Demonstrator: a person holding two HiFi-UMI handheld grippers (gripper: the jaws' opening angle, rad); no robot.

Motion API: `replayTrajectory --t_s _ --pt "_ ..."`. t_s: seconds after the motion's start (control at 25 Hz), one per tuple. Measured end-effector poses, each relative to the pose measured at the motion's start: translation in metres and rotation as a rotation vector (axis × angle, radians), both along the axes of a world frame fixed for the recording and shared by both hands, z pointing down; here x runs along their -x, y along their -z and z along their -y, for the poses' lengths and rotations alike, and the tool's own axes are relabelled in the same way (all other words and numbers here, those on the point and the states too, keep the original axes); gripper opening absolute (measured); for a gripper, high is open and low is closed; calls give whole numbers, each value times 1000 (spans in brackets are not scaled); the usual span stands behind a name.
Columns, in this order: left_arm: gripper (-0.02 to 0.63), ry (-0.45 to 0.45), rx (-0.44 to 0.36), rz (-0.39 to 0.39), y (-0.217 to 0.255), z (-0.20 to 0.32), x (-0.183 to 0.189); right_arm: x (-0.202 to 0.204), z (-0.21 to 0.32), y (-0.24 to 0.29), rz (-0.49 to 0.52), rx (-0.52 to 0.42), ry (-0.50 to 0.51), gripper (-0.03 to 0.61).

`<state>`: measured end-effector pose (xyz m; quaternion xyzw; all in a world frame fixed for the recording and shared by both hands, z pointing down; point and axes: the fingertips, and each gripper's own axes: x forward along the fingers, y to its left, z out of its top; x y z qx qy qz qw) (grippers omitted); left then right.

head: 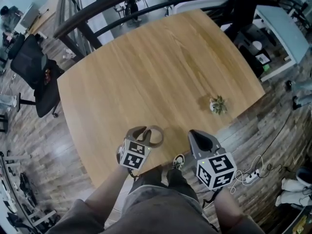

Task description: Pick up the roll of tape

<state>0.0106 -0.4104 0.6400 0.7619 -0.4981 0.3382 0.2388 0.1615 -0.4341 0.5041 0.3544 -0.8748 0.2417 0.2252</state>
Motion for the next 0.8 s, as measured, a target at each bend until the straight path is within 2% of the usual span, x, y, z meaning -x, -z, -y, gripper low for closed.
replayTrajectory --t_s 0.24,0.52,0.8 --pt "54 -102 -176 -11 72 35 -31 -40 8 56 16 -127 -116 11" --pt "54 -192 -411 -105 188 54 -79 -83 5 126 39 -277 -244 11" --pt "54 -230 -608 -178 286 56 -105 -115 -14 195 91 -428 -326 11"
